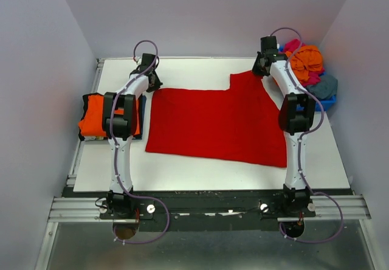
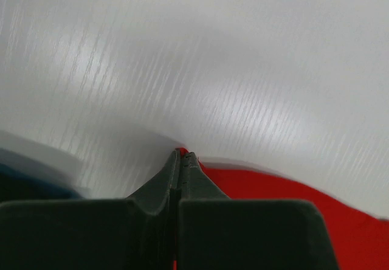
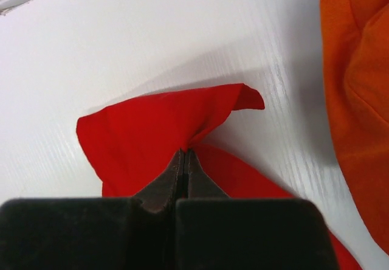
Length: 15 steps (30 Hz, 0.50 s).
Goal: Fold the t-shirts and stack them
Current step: Grap the side of the flattened tshirt furthest away from the robot with both arms, then fold the other side of the tshirt into a rectangle
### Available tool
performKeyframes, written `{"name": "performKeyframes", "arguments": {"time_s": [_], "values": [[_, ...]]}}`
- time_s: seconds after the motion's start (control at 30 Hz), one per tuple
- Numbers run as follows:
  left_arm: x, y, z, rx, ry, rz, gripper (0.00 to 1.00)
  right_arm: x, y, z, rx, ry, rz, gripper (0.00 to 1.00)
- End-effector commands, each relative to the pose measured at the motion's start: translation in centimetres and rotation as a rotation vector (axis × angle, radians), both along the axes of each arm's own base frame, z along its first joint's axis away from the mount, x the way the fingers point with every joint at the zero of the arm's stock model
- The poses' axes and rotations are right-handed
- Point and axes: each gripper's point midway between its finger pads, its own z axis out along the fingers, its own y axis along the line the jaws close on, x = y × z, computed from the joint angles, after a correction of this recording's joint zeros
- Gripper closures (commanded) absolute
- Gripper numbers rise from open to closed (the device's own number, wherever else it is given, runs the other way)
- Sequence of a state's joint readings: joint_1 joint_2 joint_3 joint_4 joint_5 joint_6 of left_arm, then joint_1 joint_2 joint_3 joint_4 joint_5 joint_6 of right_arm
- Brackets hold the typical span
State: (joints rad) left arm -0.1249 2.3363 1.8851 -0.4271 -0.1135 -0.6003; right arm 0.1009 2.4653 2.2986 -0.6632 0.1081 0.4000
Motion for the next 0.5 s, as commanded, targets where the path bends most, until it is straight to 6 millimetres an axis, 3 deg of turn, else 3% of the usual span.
{"name": "performKeyframes", "arguments": {"time_s": [0.0, 0.47], "values": [[-0.7, 0.3, 3.2, 0.049, -0.083, -0.003, 1.00, -0.2, -0.5, 3.8, -0.006, -0.077, 0.007, 0.99], [-3.1, 0.3, 6.3, 0.043, -0.241, -0.035, 1.00, -5.1, -0.5, 4.9, 0.002, -0.027, 0.047, 0.99]]}}
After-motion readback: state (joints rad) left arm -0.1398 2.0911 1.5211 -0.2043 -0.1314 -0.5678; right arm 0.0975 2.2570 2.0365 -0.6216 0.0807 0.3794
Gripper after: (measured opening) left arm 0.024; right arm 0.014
